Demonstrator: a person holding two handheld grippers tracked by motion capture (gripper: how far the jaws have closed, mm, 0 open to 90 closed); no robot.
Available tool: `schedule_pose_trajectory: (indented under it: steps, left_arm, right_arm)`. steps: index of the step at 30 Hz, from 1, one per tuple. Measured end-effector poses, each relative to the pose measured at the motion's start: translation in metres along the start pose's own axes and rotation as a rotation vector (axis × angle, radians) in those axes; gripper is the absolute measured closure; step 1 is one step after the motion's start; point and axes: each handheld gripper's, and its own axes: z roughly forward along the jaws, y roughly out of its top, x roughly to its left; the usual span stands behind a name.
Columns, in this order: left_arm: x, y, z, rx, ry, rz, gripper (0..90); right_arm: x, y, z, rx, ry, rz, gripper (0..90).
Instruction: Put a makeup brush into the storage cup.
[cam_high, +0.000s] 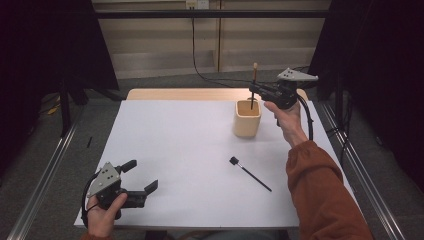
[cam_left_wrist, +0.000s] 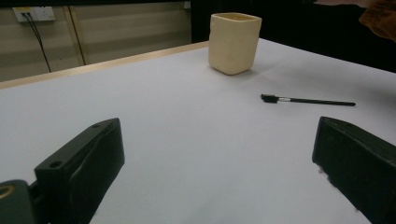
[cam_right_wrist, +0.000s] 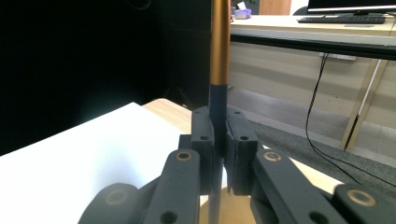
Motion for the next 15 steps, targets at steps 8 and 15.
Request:
schedule_pose_trajectory:
  steps: [8,15]
  left_arm:
    - [0.002,0.000,0.000,0.017,-0.004,0.020,2.4]
    - [0.002,0.000,0.000,0.015,-0.004,0.018,2.4]
  right_arm:
    - [-0.005,-0.012,0.004,0.018,-0.006,0.013,83.5]
    - [-0.008,-0.024,0.006,0.028,-0.011,0.019,83.5]
